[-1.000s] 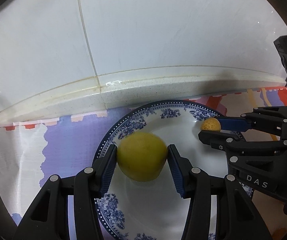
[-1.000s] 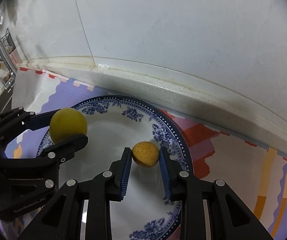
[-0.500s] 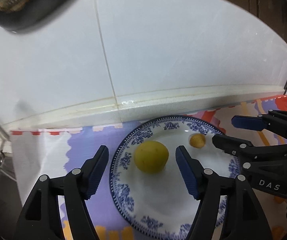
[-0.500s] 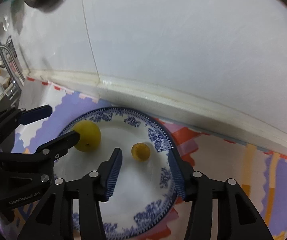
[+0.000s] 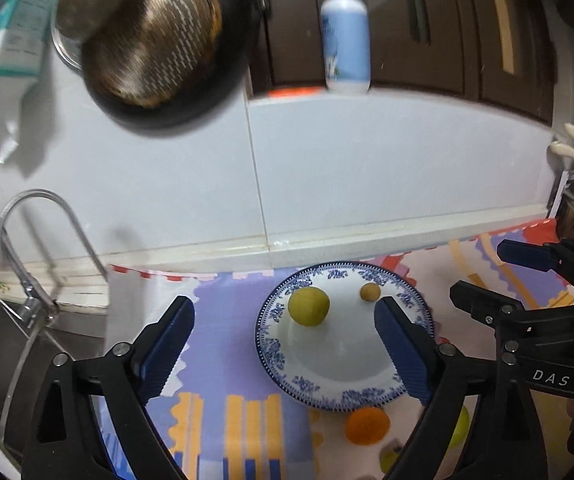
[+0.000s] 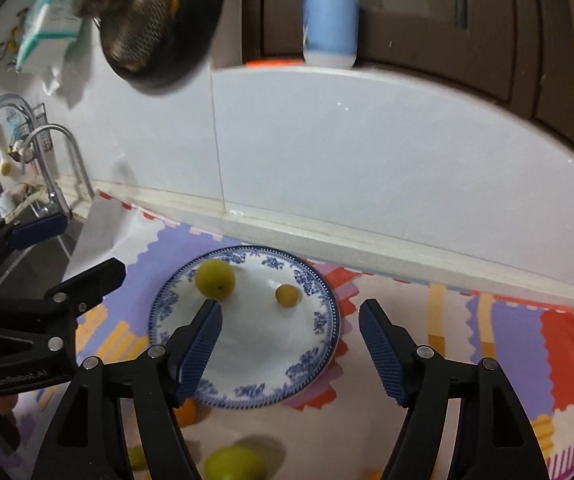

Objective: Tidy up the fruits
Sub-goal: 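Lift both tools away from the plate back over the fruits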

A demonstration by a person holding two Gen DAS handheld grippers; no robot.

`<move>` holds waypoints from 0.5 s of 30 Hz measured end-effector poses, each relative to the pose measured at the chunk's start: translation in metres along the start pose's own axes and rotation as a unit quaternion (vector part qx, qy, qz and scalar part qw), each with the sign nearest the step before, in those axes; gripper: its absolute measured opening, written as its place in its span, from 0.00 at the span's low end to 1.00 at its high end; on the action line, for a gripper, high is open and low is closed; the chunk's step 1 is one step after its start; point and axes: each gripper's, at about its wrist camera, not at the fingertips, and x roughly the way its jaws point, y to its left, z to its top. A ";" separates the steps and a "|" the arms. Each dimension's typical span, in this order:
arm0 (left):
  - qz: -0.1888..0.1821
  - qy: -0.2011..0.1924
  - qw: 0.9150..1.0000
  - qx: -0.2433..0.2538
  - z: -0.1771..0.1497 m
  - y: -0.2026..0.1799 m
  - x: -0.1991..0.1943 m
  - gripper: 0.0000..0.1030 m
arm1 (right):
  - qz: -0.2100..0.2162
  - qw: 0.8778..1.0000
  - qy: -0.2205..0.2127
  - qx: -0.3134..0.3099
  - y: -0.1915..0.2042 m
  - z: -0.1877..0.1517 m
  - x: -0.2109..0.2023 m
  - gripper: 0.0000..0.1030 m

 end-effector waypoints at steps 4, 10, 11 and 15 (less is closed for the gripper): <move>0.004 -0.026 1.000 0.005 -0.008 0.000 -0.034 0.98 | -0.004 1.000 -0.021 -0.002 0.006 -0.008 -0.034 0.72; 0.010 -0.038 0.999 0.008 -0.027 0.002 -0.069 1.00 | -0.010 0.999 -0.042 -0.003 0.019 -0.025 -0.071 0.73; 0.011 -0.037 0.999 0.010 -0.031 0.002 -0.073 1.00 | -0.012 0.999 -0.044 -0.003 0.021 -0.028 -0.076 0.73; 0.009 -0.035 0.999 0.017 -0.046 -0.001 -0.084 1.00 | -0.015 0.999 -0.046 -0.002 0.027 -0.044 -0.088 0.73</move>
